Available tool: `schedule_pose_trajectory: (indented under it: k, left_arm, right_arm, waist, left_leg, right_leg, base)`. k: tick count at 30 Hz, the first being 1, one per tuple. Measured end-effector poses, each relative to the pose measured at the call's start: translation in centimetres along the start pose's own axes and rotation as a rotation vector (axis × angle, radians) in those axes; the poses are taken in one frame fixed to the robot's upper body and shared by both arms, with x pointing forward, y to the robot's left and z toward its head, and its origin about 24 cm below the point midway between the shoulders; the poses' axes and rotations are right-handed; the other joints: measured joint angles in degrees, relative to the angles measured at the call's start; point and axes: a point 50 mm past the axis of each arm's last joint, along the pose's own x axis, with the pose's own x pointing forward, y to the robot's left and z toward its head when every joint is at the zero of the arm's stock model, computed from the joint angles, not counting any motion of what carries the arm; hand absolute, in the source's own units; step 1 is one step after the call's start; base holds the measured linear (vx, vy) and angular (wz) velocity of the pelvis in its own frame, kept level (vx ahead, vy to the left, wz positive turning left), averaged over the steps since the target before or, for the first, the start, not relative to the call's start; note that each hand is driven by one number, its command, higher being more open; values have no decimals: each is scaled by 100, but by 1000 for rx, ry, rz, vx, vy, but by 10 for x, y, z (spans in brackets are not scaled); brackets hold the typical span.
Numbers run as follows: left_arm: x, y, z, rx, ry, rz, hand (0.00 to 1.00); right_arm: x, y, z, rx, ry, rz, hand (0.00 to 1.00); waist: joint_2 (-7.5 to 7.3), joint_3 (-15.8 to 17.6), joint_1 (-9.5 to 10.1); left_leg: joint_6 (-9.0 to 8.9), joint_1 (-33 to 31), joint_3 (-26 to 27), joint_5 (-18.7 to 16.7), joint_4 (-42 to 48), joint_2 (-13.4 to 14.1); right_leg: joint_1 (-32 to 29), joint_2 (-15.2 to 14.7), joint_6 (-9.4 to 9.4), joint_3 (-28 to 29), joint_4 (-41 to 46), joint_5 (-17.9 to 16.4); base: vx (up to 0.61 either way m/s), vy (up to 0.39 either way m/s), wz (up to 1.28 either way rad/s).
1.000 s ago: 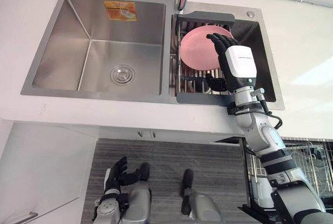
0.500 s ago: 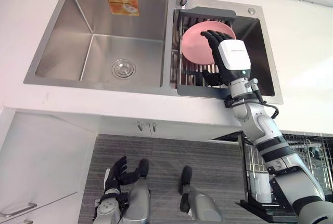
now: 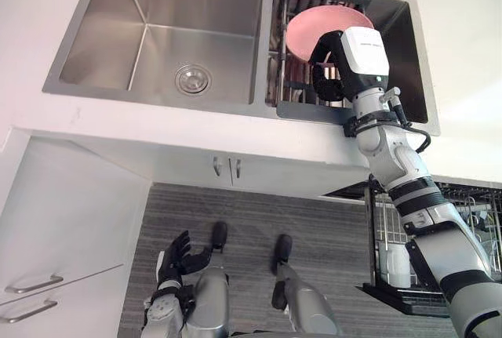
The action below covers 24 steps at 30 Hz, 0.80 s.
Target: Walk over to the sink, pick up the cup, carry it to the dishwasher, place the cup inside the dishwasher, then close the dishwasher door
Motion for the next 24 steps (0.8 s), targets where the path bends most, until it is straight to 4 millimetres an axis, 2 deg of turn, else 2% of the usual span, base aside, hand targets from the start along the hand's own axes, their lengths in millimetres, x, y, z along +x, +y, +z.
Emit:
schedule_pose_trajectory:
  k: [1,2,3,4,5,9,16,20,24]
  left_arm:
    - [0,-4,0,-8,-2,-6,90]
    - [0,-4,2,-9,-12,-7,90]
    - [0,-2,2,-3,-13,-5,90]
    - [2,1,3,4,-12,-3,90]
    - [2,-1,4,-5,-15,-2,90]
    - [2,-2,5,-2,-17,-8,90]
    - [2,-5,5,-10,-18,-14,90]
    - [2,-8,6,-17,-24,-20,90]
    - [1,-8,5,-13,-13,-20,90]
  right_arm:
    - [1,-4,1,6,-5,-15,30]
    - [2,-6,2,15,-5,-27,30]
    - [0,-7,0,20,-2,-20,30]
    - [0,-8,0,28,-7,-18,30]
    - [1,-11,2,38,-13,-32,30]
    - [-2,-13,4,47,-26,-43,30]
    - [-18,-19,6,78,-49,-82,30]
    - [-30,-29,6,117,-53,-146,30]
    - [-44,-51,6,153,-54,-290,30]
  waist:
    - [56,23,45]
    - [90,47,45]
    - [25,36,-28]
    - [-12,71,-18]
    - [7,83,38]
    - [23,92,30]
    - [21,91,24]
    - [16,88,44]
    - [-1,78,-32]
  left_leg:
    - [-26,-37,-23,9,-33,100]
    - [-50,-81,-36,21,-31,173]
    - [-91,-108,-62,49,-28,129]
    - [-116,-73,-54,209,-21,118]
    - [-123,-85,-36,246,-28,140]
    - [-117,-73,-30,272,-28,154]
    - [-73,1,38,362,0,136]
    - [-75,173,126,282,0,137]
    - [-66,382,266,205,-1,133]
  right_leg:
    - [-4,68,71,-3,48,-45]
    - [-107,127,-113,-12,380,70]
    - [-30,67,-125,24,520,56]
    - [96,66,-184,51,386,49]
    - [83,89,-181,78,348,105]
    - [109,105,-175,74,310,128]
    - [171,90,-152,110,299,171]
    - [334,87,-149,141,266,132]
    - [468,73,-123,272,266,80]
  base:
    - [-90,-73,-6]
    - [-88,-86,18]
    - [-37,-88,29]
    - [-36,-99,7]
    - [-25,-89,-14]
    - [-16,-32,-6]
    - [50,-12,-3]
    - [58,-11,-5]
    - [52,-6,-16]
